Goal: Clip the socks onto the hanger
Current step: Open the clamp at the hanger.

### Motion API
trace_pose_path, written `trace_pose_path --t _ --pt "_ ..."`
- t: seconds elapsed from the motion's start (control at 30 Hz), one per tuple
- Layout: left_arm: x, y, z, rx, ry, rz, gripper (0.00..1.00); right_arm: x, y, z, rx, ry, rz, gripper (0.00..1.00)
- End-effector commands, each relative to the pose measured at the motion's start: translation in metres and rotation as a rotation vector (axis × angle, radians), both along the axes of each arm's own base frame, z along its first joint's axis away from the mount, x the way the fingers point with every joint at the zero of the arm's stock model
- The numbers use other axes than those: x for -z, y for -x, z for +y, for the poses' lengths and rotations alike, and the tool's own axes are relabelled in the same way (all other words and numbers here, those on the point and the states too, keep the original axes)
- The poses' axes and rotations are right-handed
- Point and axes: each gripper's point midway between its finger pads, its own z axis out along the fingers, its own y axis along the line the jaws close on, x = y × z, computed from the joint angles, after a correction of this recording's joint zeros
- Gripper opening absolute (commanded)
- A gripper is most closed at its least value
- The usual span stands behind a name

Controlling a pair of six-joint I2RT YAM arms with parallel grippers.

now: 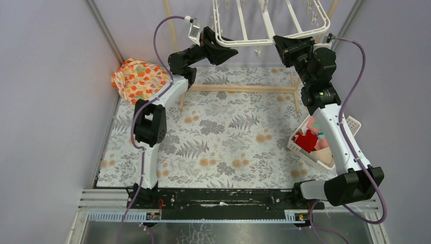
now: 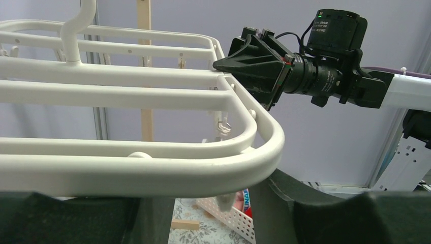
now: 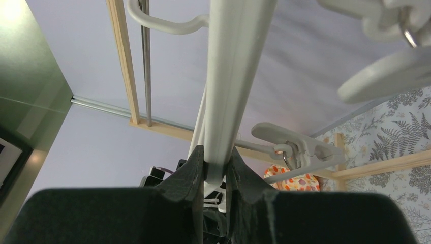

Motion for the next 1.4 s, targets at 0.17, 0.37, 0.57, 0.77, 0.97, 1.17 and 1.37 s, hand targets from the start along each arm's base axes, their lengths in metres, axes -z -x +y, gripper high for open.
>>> trace_pose_path --t 0.17,0.37,0.57,0.77,0.97,1.17,1.37 --pt "-0.030 0.020 0.005 0.009 0.043 -0.111 0.43 -0.045 0.026 0.005 -0.046 0.001 -0.164 0.00" --pt "-0.032 0.021 0.005 0.010 0.042 -0.113 0.14 -0.044 0.026 0.005 -0.047 0.000 -0.164 0.00" --pt "-0.034 0.022 0.006 0.009 0.048 -0.112 0.00 -0.041 0.026 0.005 -0.049 0.003 -0.159 0.00" --pt "-0.036 0.026 0.008 0.022 0.064 -0.102 0.00 -0.036 0.026 0.006 -0.052 0.003 -0.153 0.00" --pt "-0.045 0.037 0.018 0.073 0.106 -0.080 0.00 -0.041 0.032 0.010 -0.078 0.020 -0.189 0.29" --pt "-0.049 0.036 0.019 0.057 0.102 -0.069 0.00 -0.043 0.035 0.013 -0.098 0.063 -0.198 0.85" --pt "-0.049 0.031 0.020 0.059 0.114 -0.035 0.00 -0.027 0.042 0.011 -0.090 0.136 -0.175 0.94"
